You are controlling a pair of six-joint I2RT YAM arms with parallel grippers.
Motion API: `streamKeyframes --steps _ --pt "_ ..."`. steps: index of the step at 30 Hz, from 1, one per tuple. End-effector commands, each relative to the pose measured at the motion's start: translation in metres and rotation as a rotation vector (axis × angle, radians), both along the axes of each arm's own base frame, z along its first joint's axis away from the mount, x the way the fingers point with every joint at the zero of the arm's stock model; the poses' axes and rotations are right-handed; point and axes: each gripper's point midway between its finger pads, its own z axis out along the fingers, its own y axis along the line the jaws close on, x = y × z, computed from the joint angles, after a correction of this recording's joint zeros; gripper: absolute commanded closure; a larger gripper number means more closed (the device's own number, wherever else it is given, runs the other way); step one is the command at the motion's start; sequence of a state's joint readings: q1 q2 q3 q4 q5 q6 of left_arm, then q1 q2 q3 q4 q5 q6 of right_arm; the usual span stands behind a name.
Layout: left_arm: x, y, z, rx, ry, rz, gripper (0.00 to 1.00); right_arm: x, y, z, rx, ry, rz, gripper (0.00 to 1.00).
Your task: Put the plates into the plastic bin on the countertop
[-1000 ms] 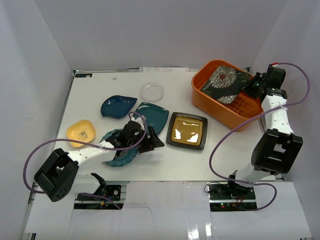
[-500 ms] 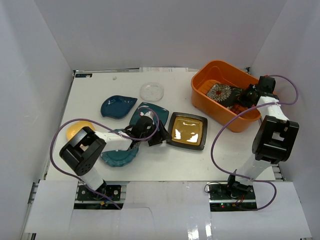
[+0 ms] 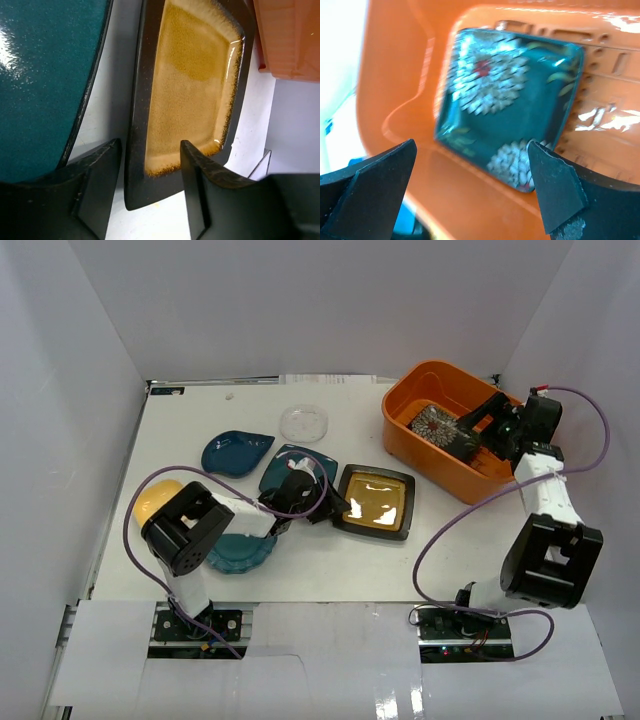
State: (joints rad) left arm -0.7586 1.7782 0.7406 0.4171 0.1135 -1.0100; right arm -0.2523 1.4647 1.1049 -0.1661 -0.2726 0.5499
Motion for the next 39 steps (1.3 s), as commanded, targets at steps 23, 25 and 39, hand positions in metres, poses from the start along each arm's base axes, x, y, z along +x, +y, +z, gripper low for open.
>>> streamKeyframes --steps 23,25,39 --pt "-0.045 0.023 0.046 -0.141 -0.052 0.002 1.00 -0.200 0.166 -0.019 0.089 -0.154 0.556 0.10" --pt "-0.053 0.028 0.061 -0.176 -0.072 -0.006 1.00 -0.204 0.165 -0.028 0.092 -0.134 0.557 0.10" --pt "-0.091 0.039 0.161 -0.472 -0.207 -0.099 1.00 -0.222 0.178 -0.083 0.197 0.005 0.601 0.10"
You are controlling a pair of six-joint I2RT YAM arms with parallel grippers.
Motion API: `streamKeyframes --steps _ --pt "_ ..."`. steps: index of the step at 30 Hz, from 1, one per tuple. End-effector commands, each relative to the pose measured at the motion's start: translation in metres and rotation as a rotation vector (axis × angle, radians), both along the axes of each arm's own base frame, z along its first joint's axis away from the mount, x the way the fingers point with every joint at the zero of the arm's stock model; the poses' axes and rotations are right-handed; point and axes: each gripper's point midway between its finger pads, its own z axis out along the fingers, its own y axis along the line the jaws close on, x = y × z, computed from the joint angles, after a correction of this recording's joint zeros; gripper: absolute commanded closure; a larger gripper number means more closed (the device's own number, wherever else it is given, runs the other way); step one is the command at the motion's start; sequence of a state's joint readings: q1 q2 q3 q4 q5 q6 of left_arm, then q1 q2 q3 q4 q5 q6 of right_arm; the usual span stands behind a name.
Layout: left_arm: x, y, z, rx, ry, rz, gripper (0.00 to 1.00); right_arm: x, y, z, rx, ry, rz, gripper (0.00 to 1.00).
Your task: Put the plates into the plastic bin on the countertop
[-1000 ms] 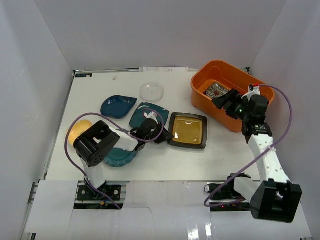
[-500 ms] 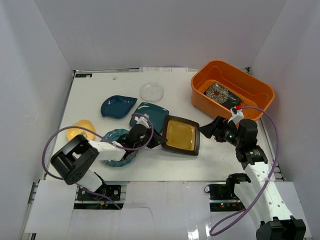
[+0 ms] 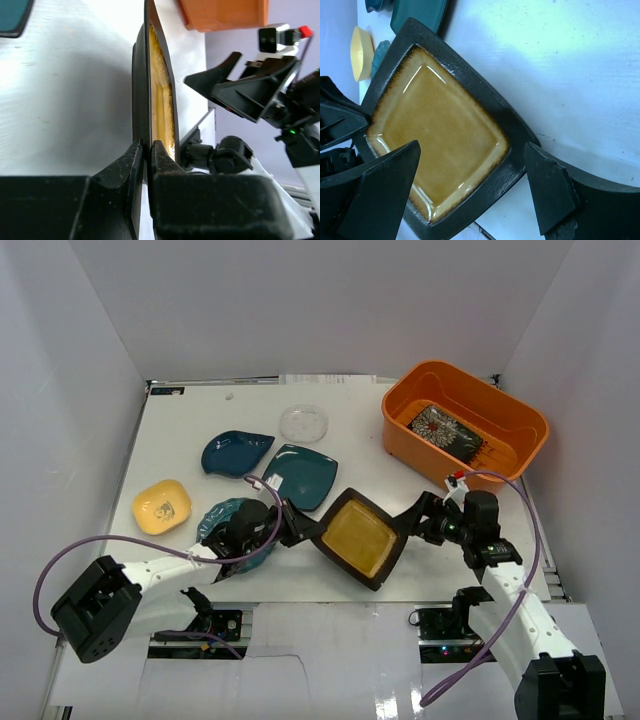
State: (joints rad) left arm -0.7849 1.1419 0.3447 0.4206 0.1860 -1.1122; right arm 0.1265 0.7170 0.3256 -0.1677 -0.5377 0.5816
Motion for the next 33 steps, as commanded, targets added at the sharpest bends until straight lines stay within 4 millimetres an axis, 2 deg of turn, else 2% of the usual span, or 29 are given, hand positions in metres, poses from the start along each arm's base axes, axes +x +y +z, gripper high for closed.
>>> streamKeyframes --steps 1,6,8,16,20,21,22,24,25,27,33 --pt "-0.003 -0.013 0.078 -0.234 -0.131 -0.045 1.00 -0.003 0.004 -0.003 0.029 -0.012 0.014 0.10" --pt "-0.002 -0.009 0.088 -0.269 -0.144 -0.023 1.00 -0.018 0.007 -0.017 0.069 0.045 0.006 0.10" --pt "-0.001 -0.008 0.091 -0.273 -0.154 -0.015 1.00 -0.022 0.002 -0.023 0.041 0.076 -0.017 0.10" --pt "0.005 -0.008 0.096 -0.256 -0.182 0.004 1.00 -0.022 -0.013 -0.010 -0.020 0.043 -0.107 0.10" --pt "0.007 -0.009 0.094 -0.256 -0.177 0.011 1.00 -0.033 -0.004 -0.013 0.044 0.082 -0.070 0.10" --pt "0.007 -0.009 0.095 -0.259 -0.178 0.011 1.00 -0.037 0.000 -0.018 0.067 0.086 -0.053 0.10" --pt "0.007 -0.009 0.097 -0.270 -0.178 0.014 1.00 -0.034 0.005 -0.013 0.104 0.051 -0.034 0.10" --pt "0.006 -0.009 0.099 -0.282 -0.177 0.014 1.00 -0.043 0.016 -0.011 0.194 0.091 0.008 0.10" --pt "0.006 -0.009 0.102 -0.291 -0.181 0.009 1.00 -0.047 0.018 -0.018 0.215 0.115 0.019 0.10" --pt "0.004 -0.010 0.107 -0.310 -0.180 0.001 1.00 -0.049 0.021 -0.018 0.239 0.122 0.036 0.10" --pt "-0.002 -0.013 0.125 -0.368 -0.178 -0.028 1.00 -0.048 0.028 -0.004 0.307 0.080 0.067 0.08"
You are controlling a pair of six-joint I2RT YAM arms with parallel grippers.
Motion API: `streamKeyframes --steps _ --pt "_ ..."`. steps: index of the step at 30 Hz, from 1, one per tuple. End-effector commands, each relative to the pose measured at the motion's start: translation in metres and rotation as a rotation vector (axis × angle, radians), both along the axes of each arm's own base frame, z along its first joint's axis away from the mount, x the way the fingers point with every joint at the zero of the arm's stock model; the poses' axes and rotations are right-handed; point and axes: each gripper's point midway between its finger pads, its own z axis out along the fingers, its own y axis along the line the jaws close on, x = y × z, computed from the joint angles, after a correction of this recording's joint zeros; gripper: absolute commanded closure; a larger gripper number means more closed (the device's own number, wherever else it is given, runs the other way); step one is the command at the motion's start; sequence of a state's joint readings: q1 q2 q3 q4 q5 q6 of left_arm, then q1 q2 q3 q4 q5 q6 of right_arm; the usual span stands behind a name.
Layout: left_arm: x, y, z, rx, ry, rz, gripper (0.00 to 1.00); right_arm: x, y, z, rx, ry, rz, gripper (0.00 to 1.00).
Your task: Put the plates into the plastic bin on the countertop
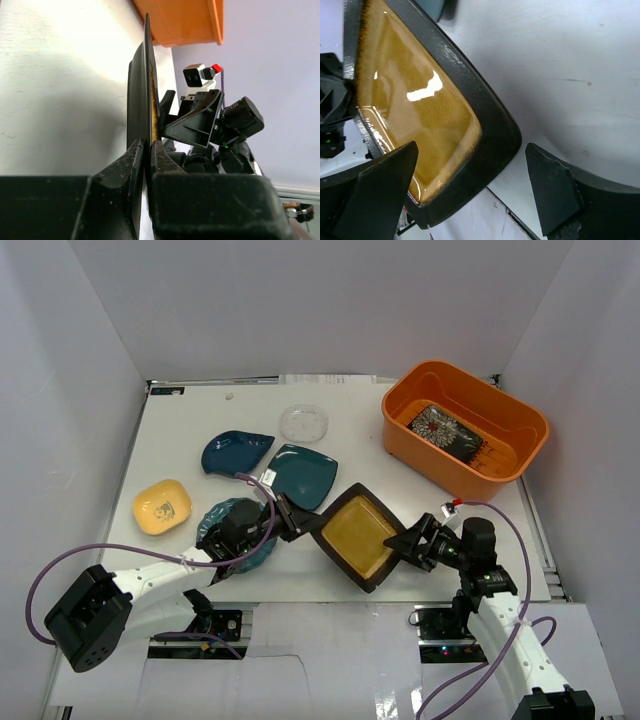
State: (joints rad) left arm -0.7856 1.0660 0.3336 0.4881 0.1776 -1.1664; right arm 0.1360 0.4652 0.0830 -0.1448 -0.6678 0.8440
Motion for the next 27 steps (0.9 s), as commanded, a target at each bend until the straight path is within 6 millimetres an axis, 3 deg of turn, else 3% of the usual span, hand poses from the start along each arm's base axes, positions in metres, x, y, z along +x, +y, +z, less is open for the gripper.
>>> streamKeyframes --steps 1,2,4,5,6,8,9,10,11,12,14,15,16,17,18,19,21,22,24,25,27 --pt "-0.004 -0.012 0.089 -0.253 -0.130 -0.054 1.00 0.004 0.012 0.031 0.113 -0.094 0.045 0.05" --pt "-0.007 -0.014 0.089 -0.258 -0.125 -0.072 1.00 0.002 0.013 0.028 0.130 -0.084 0.043 0.02" --pt "-0.008 -0.015 0.086 -0.259 -0.103 -0.083 1.00 0.006 0.015 0.040 0.181 -0.120 0.037 0.18" --pt "-0.009 -0.015 0.084 -0.255 -0.095 -0.087 1.00 0.007 0.016 0.042 0.191 -0.127 0.033 0.28" --pt "-0.010 -0.014 0.079 -0.247 -0.084 -0.084 1.00 0.008 0.016 0.045 0.195 -0.140 0.026 0.45" --pt "-0.011 -0.012 0.074 -0.234 -0.070 -0.079 1.00 0.015 0.013 0.049 0.188 -0.160 -0.005 0.61" --pt "-0.011 -0.011 0.072 -0.227 -0.070 -0.076 1.00 0.018 0.013 0.056 0.188 -0.182 -0.015 0.74" --pt "-0.011 -0.010 0.065 -0.199 -0.062 -0.071 1.00 0.020 0.012 0.060 0.188 -0.190 -0.025 0.79" --pt "-0.011 -0.008 0.064 -0.189 -0.065 -0.065 0.97 0.024 0.010 0.064 0.187 -0.204 -0.044 0.84" --pt "-0.011 -0.007 0.063 -0.175 -0.066 -0.061 0.83 0.027 0.010 0.073 0.190 -0.231 -0.052 0.92" --pt "-0.010 -0.005 0.053 -0.111 -0.073 -0.057 0.66 0.033 0.009 0.085 0.191 -0.263 -0.069 0.92" --pt "-0.009 -0.001 0.042 -0.056 -0.056 -0.044 0.46 0.037 0.009 0.098 0.194 -0.290 -0.071 0.92" --pt "-0.005 -0.001 0.048 -0.011 -0.108 -0.041 0.37 0.041 0.008 0.106 0.194 -0.310 -0.079 0.92" --pt "-0.002 0.001 0.045 0.037 -0.119 -0.038 0.31 0.045 0.008 0.112 0.191 -0.313 -0.080 0.92" --pt "0.001 0.007 0.032 0.129 -0.095 -0.015 0.26 0.050 0.009 0.134 0.199 -0.360 -0.077 0.92" --pt "0.008 0.008 0.046 0.174 -0.171 -0.014 0.19 0.054 0.009 0.147 0.203 -0.388 -0.077 0.92" --pt "0.010 0.019 0.042 0.285 -0.177 0.000 0.15 0.068 0.009 0.165 0.187 -0.410 -0.087 0.92" --pt "0.018 0.024 0.059 0.301 -0.224 0.041 0.11 0.076 0.009 0.198 0.190 -0.476 -0.094 0.92" --pt "0.021 0.039 0.070 0.371 -0.287 0.072 0.07 0.094 0.008 0.218 0.170 -0.503 -0.113 0.92" --pt "0.026 0.047 0.078 0.391 -0.315 0.118 0.04 0.101 0.005 0.249 0.175 -0.562 -0.129 0.92" --pt "0.023 0.060 0.101 0.408 -0.381 0.145 0.02 0.121 -0.002 0.266 0.159 -0.581 -0.165 0.92"
